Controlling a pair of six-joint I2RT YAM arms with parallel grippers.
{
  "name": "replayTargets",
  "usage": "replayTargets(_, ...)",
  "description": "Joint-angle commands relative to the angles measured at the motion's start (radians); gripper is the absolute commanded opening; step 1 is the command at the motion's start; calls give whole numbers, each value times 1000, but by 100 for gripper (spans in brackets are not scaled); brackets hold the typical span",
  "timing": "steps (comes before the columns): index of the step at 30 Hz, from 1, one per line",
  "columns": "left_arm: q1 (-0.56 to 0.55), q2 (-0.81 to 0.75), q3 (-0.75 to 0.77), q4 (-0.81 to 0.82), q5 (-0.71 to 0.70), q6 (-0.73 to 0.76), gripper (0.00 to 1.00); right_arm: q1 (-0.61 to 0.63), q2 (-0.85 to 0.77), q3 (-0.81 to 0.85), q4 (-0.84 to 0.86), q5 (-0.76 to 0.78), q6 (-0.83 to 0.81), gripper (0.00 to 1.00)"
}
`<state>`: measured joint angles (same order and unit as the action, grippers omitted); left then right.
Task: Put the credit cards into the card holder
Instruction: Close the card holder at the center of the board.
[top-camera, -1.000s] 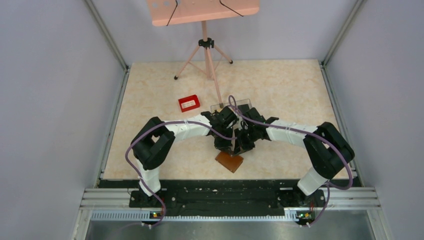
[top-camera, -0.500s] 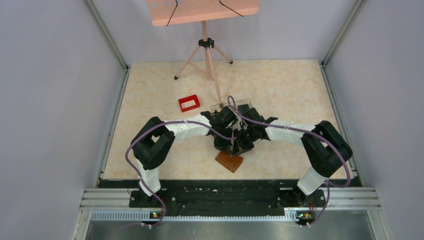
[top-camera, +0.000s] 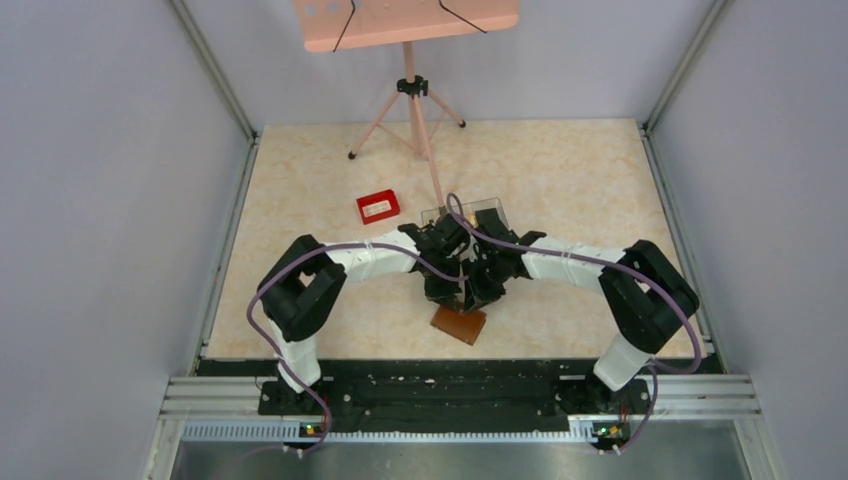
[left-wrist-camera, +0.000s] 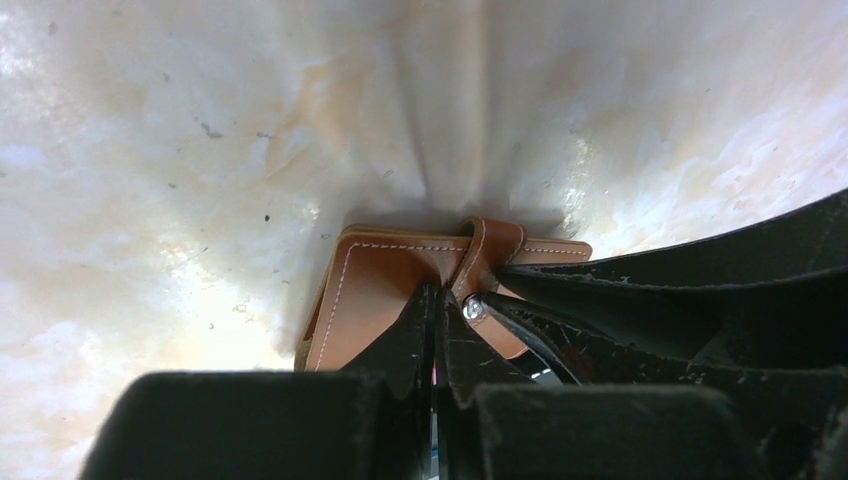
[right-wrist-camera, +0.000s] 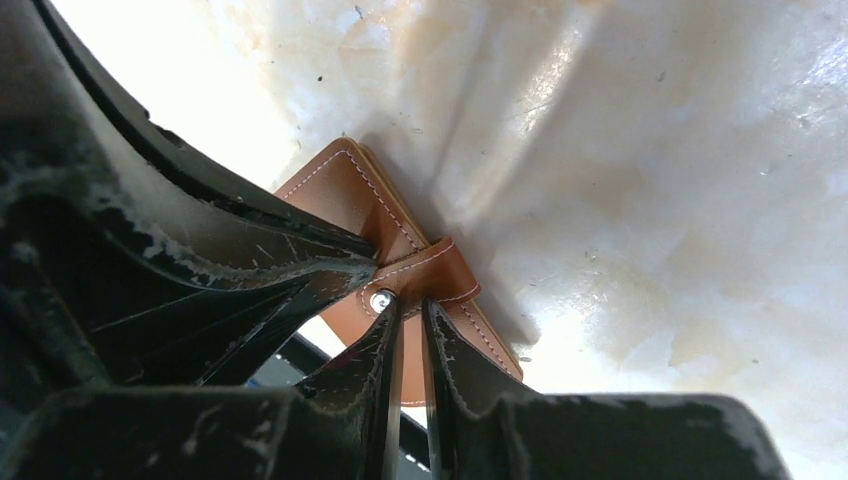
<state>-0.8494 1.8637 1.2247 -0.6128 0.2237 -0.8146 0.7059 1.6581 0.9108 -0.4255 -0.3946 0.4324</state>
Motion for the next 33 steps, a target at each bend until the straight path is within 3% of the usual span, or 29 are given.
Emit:
replayTargets(1,-46,-63,-36,157,29,101,1,139,89,-8,-17,128,-162,13)
replayTargets(24,-65,-126,-84,280,71,87,18,144,98,-2,-2,103,-137,13)
replayTargets(33,-68,-143,-124,357,90,68,20,143,99,-5,5,97,-134,13)
